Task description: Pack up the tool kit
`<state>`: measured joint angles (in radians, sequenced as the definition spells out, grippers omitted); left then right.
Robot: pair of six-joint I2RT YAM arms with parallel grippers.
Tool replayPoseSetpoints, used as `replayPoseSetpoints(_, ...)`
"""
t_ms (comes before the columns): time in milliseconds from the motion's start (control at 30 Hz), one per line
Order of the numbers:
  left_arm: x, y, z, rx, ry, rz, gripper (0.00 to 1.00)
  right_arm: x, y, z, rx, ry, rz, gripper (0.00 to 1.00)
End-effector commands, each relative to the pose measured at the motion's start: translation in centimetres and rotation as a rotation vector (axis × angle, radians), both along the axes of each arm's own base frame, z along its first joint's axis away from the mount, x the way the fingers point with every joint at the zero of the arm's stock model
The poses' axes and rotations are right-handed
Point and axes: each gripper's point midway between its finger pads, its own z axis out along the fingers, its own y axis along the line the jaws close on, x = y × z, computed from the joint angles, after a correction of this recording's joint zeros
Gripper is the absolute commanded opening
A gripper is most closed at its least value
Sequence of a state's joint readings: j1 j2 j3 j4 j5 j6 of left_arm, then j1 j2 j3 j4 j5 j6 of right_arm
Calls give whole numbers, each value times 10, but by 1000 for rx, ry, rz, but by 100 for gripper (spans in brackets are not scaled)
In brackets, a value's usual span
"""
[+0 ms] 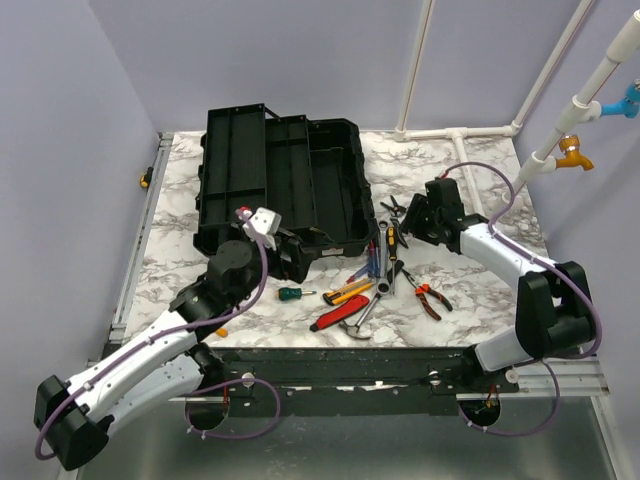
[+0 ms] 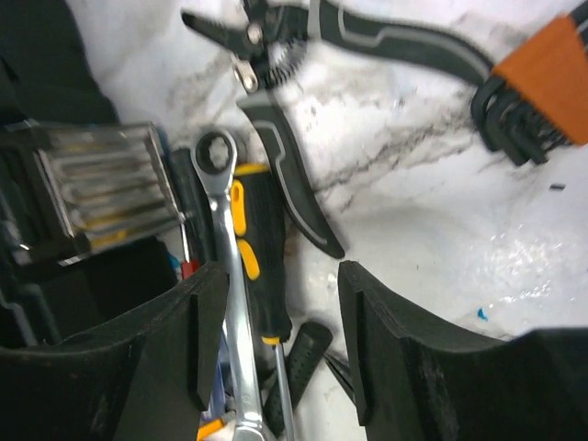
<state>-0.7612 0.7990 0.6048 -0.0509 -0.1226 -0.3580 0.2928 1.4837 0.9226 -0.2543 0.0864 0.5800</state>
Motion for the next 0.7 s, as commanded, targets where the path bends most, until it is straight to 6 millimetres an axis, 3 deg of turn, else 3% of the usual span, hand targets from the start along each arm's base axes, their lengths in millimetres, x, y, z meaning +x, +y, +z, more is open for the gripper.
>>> replayPoseSetpoints(0, -1, 17, 38, -99, -211, 41, 98, -13, 15, -18, 48, 38, 66, 58)
replayPoseSetpoints(167, -6, 32, 26, -170, -239, 99, 98, -15, 19, -42, 32, 91, 78, 55)
replayPoseSetpoints(433, -9, 52, 12, -159, -275, 163, 98, -8, 37, -65, 12, 147, 132, 50)
replayPoseSetpoints(533, -11, 54, 9, -146, -296, 157, 98, -5, 26, -76, -52, 181, 82, 31)
replayPoseSetpoints(600, -11, 56, 5, -136, -307, 162, 98, -4, 23, -70, -64, 171, 71, 18)
replayPoseSetpoints(667, -9, 61, 3, -136, -314, 190, 98, -2, 20, -55, -68, 130, 61, 12)
